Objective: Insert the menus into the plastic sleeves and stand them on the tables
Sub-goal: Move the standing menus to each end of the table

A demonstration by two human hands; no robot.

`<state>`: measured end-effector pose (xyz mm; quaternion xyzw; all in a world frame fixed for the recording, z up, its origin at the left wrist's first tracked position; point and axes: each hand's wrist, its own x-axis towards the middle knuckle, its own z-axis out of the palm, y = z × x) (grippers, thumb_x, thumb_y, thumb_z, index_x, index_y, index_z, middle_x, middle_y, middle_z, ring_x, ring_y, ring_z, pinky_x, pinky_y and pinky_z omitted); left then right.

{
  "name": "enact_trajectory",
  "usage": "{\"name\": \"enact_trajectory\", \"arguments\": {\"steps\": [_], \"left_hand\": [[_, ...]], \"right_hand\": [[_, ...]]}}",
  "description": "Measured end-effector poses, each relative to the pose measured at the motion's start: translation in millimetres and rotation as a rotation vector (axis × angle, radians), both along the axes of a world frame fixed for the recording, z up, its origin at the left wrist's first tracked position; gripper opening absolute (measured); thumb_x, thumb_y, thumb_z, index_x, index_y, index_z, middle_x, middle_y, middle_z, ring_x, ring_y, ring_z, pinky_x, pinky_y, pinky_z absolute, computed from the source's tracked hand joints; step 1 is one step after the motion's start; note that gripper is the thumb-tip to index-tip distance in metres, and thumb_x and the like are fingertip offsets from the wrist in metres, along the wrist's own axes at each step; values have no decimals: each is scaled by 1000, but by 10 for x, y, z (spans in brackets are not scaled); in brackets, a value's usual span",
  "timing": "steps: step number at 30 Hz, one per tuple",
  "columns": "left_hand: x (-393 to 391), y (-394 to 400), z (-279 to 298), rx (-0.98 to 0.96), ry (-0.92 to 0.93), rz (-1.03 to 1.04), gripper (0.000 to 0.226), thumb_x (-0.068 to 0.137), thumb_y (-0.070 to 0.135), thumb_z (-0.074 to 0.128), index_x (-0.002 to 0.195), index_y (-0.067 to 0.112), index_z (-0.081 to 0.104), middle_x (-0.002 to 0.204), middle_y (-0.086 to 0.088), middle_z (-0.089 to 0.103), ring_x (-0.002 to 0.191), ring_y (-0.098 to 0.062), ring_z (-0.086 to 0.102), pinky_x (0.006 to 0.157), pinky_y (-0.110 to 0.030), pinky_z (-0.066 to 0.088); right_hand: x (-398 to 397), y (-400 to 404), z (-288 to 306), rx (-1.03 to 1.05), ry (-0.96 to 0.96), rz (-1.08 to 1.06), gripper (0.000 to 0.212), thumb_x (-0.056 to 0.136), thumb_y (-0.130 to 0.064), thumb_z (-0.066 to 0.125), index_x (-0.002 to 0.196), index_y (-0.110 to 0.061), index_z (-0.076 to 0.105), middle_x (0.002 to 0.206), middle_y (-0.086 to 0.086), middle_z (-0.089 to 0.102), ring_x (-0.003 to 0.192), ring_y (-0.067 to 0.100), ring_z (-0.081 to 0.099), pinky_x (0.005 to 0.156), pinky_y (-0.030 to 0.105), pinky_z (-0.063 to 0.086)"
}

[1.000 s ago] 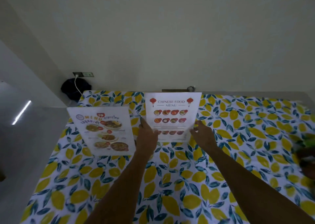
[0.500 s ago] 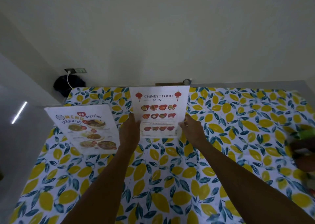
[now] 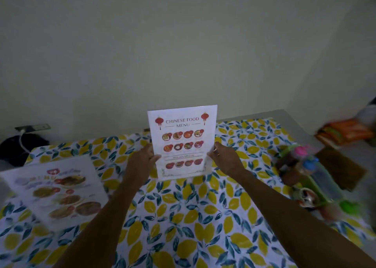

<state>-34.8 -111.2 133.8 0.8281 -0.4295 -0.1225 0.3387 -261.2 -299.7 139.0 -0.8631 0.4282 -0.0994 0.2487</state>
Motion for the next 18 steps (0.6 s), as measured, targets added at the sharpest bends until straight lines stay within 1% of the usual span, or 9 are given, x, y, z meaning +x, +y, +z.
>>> {"name": "enact_trajectory", "arguments": {"steps": [2,3,4,6,8,10,13,16,18], "left_hand": [[-174,-200,156,-34,10,-71,20,91,29,64,104,14,62,81,-2,71,67,-16,66,59,-35,53],[-264,-309,228,-46,12,-104,20,91,29,65,105,14,62,81,-2,71,69,-17,67,62,-37,55],[-353,-428,297,-58,9,-132,20,91,29,65,105,14,63,82,-2,71,71,-19,67,64,-37,54],[-523,-706,413,-69,-22,-169,20,90,29,67,102,14,63,81,-2,71,72,-20,67,62,-33,51],[-702,-997,524,-86,-63,-205,22,89,29,68,103,13,63,82,-2,72,71,-19,67,60,-29,47],[-868,-1295,587,-100,-59,-228,23,88,31,69,100,11,63,85,-4,73,72,-19,68,62,-31,51],[-1073,-1786,622,-82,-41,-219,24,87,34,69,94,12,61,84,-6,72,76,-22,67,68,-44,56],[-1222,-2339,561,-70,-47,-212,26,86,39,69,92,15,59,82,-5,73,78,-26,66,69,-44,57],[-1306,-2703,487,-56,-26,-200,27,84,44,68,91,20,56,86,-5,73,79,-26,68,69,-43,58]], "right_hand": [[-249,-145,158,-11,10,-30,26,94,-37,56,98,-12,57,98,11,71,87,29,65,69,36,51],[-372,-226,239,-19,16,-47,26,94,-36,55,101,-11,59,101,11,71,88,29,66,69,34,49],[-495,-319,317,-34,22,-63,27,94,-35,55,102,-10,59,102,10,71,89,29,66,69,34,49],[-724,-539,453,-72,37,-91,28,94,-36,55,101,-9,60,104,11,72,90,29,66,71,36,51],[-931,-788,572,-88,48,-118,29,95,-34,55,101,-7,60,103,13,71,90,29,66,70,34,49],[-1118,-1074,651,-107,51,-145,28,94,-33,57,101,-7,60,102,13,71,91,30,65,73,35,49],[-1351,-1577,695,-133,58,-153,28,92,-34,59,101,-7,61,104,14,72,95,33,66,80,39,53],[-1512,-2156,685,-120,55,-135,29,90,-34,61,100,-7,61,104,14,72,97,34,66,83,41,53],[-1608,-2552,661,-116,56,-122,28,90,-36,61,100,-10,61,103,14,73,95,34,67,83,41,54]]}}
